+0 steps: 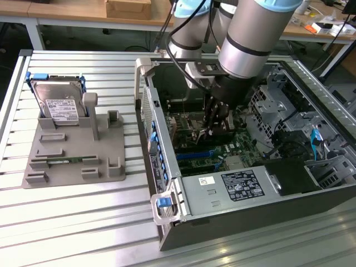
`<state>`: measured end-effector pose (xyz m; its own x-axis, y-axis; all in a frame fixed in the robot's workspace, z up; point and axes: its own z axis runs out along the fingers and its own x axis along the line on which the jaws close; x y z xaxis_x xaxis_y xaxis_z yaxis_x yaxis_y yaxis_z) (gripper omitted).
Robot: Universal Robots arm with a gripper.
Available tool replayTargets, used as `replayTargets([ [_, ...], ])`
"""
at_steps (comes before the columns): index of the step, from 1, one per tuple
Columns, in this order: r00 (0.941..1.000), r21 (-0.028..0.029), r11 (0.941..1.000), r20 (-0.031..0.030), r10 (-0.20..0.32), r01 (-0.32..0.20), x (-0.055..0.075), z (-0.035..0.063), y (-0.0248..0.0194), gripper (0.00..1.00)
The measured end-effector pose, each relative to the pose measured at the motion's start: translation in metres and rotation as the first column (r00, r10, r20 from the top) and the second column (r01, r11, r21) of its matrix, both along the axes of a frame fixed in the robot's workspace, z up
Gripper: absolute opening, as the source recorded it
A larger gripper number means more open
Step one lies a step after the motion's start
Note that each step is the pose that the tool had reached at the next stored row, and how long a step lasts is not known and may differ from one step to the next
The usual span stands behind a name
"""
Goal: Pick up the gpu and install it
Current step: 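Insert the gpu into the slot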
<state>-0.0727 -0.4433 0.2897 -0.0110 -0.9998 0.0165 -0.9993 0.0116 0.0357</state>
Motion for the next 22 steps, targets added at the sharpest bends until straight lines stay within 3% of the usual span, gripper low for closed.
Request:
replayTargets([
  [2, 1.0000, 0.0003, 1.0000, 0.0001, 0.000, 0.000, -0.002, -0.0031, -0.0038, 0.27],
  [8, 1.0000, -0.0001, 1.0000, 0.0000, 0.000, 0.000, -0.012, -0.0100, -0.0049, 0.27],
  [10, 1.0000, -0.0005, 1.0000, 0.0001, 0.000, 0.000, -0.013, -0.0107, -0.0083, 0.27],
  [22, 1.0000, -0.0007, 1.0000, 0.0000, 0.000, 0.000, -0.014, -0.0146, -0.0087, 0.27],
])
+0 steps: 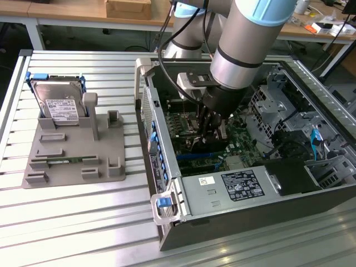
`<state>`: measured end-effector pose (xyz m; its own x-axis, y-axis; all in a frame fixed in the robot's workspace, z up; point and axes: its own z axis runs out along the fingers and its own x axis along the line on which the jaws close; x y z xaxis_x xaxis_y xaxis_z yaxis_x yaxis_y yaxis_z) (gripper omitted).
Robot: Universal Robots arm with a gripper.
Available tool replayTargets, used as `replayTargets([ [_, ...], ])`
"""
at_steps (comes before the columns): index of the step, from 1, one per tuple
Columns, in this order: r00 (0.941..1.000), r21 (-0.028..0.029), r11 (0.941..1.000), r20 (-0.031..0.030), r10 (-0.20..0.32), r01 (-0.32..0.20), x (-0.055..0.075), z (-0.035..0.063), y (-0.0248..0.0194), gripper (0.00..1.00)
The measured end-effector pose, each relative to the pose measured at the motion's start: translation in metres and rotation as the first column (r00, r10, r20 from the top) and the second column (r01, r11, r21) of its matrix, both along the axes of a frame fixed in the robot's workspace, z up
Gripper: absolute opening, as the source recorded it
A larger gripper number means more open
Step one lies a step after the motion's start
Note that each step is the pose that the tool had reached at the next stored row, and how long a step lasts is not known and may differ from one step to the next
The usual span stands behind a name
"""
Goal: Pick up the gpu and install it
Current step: 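Insert the gpu into the slot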
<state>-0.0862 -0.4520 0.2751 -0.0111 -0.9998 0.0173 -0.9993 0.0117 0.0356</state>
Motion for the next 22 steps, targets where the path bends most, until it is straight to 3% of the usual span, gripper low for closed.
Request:
replayTargets([
  [22, 1.0000, 0.0000, 1.0000, 0.0000, 0.000, 0.000, -0.0040, -0.0098, 0.0022, 0.27],
])
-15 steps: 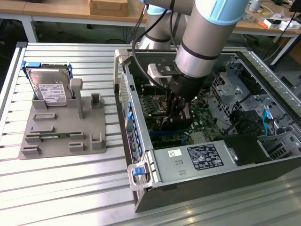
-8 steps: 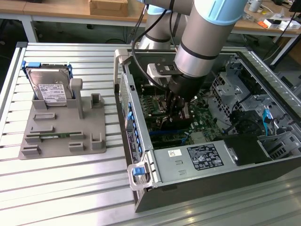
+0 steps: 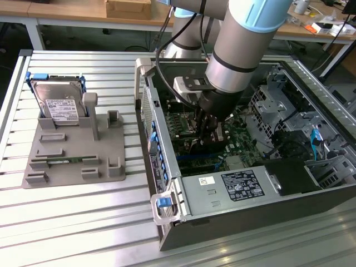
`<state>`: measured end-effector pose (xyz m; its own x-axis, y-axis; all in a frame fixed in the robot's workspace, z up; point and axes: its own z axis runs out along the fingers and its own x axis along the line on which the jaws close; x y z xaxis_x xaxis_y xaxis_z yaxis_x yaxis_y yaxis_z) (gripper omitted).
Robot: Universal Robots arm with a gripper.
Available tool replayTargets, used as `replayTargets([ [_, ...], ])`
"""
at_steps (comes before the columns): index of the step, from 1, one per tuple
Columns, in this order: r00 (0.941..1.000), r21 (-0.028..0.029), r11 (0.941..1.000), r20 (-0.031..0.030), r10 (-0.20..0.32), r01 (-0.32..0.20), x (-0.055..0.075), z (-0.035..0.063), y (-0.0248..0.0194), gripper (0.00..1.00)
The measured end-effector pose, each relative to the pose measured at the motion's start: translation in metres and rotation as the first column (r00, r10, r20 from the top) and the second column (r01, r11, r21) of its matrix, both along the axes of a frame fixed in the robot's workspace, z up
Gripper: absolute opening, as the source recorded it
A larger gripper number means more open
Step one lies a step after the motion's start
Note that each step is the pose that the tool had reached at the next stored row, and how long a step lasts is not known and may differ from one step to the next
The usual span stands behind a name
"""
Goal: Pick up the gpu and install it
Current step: 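Insert the gpu into the slot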
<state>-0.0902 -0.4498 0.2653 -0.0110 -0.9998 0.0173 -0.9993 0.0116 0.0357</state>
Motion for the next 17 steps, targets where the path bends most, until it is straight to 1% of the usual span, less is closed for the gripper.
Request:
replayTargets([
  [4, 1.0000, -0.0001, 1.0000, 0.0000, 0.000, 0.000, 0.000, -0.0033, 0.0000, 0.27],
  [9, 1.0000, 0.0001, 1.0000, 0.0000, 0.000, 0.000, 0.000, -0.0039, 0.0000, 0.27],
  [10, 1.0000, 0.0002, 1.0000, 0.0001, 0.000, 0.000, 0.000, -0.0039, 0.0000, 0.28],
  [11, 1.0000, 0.0002, 1.0000, 0.0001, 0.000, 0.000, 0.000, -0.0039, 0.0000, 0.35],
  [13, 1.0000, -0.0001, 1.0000, 0.0009, 0.000, 0.000, 0.000, -0.0026, 0.0000, 0.35],
  [14, 1.0000, 0.0001, 1.0000, 0.0053, 0.000, 0.000, -0.001, 0.0046, 0.0001, 0.35],
  [15, 1.0000, 0.0001, 1.0000, 0.0080, 0.000, 0.000, -0.001, 0.0104, 0.0002, 0.35],
  [16, 1.0000, 0.0000, 1.0000, 0.0091, 0.000, 0.000, -0.001, 0.0133, 0.0002, 0.35],
  [17, 0.9999, 0.0001, 1.0000, 0.0147, 0.000, 0.000, -0.002, 0.0297, 0.0008, 0.35],
])
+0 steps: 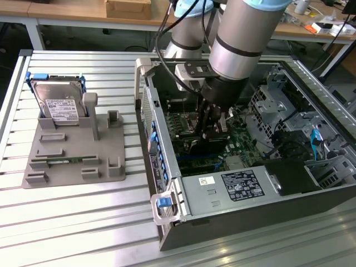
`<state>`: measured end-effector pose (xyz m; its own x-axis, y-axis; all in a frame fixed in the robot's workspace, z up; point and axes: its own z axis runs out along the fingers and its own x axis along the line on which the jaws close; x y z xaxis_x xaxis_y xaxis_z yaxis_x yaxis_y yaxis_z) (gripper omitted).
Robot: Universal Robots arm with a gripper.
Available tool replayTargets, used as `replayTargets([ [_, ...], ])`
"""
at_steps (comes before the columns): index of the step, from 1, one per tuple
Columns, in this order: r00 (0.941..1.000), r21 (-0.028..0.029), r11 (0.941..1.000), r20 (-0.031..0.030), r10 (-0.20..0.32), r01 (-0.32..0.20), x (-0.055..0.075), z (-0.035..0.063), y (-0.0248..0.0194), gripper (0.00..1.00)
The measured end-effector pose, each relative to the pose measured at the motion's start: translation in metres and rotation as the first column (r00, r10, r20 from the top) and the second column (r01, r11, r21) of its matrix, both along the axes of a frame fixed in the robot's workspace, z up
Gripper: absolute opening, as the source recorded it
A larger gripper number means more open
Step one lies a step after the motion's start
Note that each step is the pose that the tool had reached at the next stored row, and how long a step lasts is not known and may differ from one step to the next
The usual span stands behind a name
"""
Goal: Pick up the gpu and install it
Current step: 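Insert the gpu into the slot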
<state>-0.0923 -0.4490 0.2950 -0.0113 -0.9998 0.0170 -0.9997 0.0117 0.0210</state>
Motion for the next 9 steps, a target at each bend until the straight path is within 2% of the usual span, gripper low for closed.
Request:
replayTargets([
  [1, 1.0000, -0.0001, 1.0000, 0.0031, 0.000, 0.000, 0.000, 0.0086, 0.0011, 0.33],
  [3, 1.0000, -0.0002, 1.0000, 0.0062, 0.000, 0.000, -0.001, 0.0196, 0.0038, 0.20],
  [4, 1.0000, -0.0003, 1.0000, 0.0099, 0.000, 0.000, -0.001, 0.0309, 0.0046, 0.11],
  [7, 0.9999, -0.0002, 1.0000, 0.0135, 0.000, 0.000, -0.002, 0.0429, 0.0046, 0.11],
  [9, 0.9999, -0.0001, 1.0000, 0.0163, 0.000, 0.000, -0.006, 0.0474, 0.0046, 0.11],
])
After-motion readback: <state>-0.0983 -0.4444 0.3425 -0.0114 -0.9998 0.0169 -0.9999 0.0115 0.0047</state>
